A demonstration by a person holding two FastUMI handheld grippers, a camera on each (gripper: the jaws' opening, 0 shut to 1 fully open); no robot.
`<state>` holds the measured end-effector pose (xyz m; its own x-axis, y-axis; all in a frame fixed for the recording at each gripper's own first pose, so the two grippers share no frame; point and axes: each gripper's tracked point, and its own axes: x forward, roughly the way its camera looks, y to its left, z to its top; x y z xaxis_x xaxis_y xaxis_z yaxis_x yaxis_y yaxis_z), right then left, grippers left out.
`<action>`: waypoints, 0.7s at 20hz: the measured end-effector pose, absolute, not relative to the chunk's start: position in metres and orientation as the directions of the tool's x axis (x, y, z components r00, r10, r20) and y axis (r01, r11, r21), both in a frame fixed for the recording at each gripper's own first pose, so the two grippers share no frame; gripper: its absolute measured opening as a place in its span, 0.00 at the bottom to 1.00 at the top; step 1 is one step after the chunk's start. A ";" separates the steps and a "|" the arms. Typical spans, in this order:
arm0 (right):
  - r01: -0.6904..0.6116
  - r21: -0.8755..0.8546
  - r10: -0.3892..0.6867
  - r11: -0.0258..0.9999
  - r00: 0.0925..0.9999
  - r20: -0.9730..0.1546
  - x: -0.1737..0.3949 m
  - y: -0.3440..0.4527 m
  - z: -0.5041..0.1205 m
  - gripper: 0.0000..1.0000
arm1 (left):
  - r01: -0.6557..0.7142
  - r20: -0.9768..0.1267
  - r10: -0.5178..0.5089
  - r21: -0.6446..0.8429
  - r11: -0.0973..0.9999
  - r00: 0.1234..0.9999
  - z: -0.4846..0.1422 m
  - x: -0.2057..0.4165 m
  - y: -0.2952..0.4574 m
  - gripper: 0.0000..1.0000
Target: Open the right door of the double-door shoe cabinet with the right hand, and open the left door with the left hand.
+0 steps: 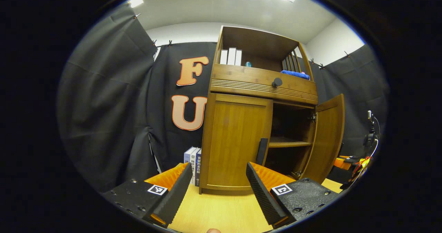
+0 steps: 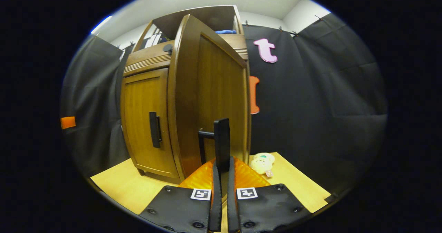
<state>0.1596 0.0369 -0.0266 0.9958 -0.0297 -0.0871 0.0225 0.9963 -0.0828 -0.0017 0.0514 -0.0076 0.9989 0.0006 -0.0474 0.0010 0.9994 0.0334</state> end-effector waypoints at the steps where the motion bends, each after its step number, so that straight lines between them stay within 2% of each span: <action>1: 0.027 -0.086 -0.034 0.996 0.996 -0.082 0.157 0.032 -0.026 0.20 | 0.003 -0.048 -0.001 0.034 0.999 0.999 -0.009 0.001 0.048 0.97; 2: 0.035 -0.091 -0.042 0.995 0.996 -0.080 0.157 0.027 -0.023 0.13 | 0.004 -0.049 -0.002 0.035 0.999 0.999 -0.010 0.002 0.044 0.96; 4: 0.043 -0.095 -0.050 0.995 0.995 -0.083 0.153 0.015 -0.024 0.13 | 0.006 -0.049 -0.005 0.036 0.999 0.999 -0.010 0.007 0.034 0.95; 5: 0.032 -0.087 -0.040 0.996 0.995 -0.090 0.151 0.014 -0.024 0.08 | 0.009 -0.050 -0.007 0.034 0.999 0.999 -0.011 0.011 0.029 0.93; 7: 0.003 -0.072 -0.011 0.997 0.994 -0.105 0.146 0.014 -0.025 0.12 | 0.016 -0.052 -0.014 0.033 0.999 0.999 -0.014 0.017 0.017 0.92; 10: 0.023 -0.084 -0.031 0.996 0.994 -0.107 0.145 -0.002 -0.027 0.12 | 0.030 -0.059 -0.027 0.042 0.999 0.998 -0.020 0.026 -0.001 0.92; 12: 0.064 -0.079 -0.071 0.995 0.993 -0.093 0.146 -0.018 -0.024 0.19 | 0.037 -0.059 -0.034 0.054 0.998 0.998 -0.022 0.034 -0.013 0.97; 13: 0.072 -0.072 -0.078 0.995 0.993 -0.090 0.146 -0.024 -0.023 0.02 | 0.040 -0.063 -0.037 0.056 0.998 0.997 -0.026 0.039 -0.019 0.96; 14: 0.061 -0.052 -0.065 0.997 0.993 -0.096 0.146 -0.024 -0.022 0.00 | 0.043 -0.068 -0.039 0.053 0.998 0.997 -0.030 0.043 -0.026 0.95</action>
<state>0.1464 -0.0238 -0.0225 0.9933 -0.0654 -0.0955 0.0606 0.9968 -0.0521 0.0430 -0.0260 -0.0298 0.9969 -0.0394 -0.0683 0.0431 0.9977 0.0531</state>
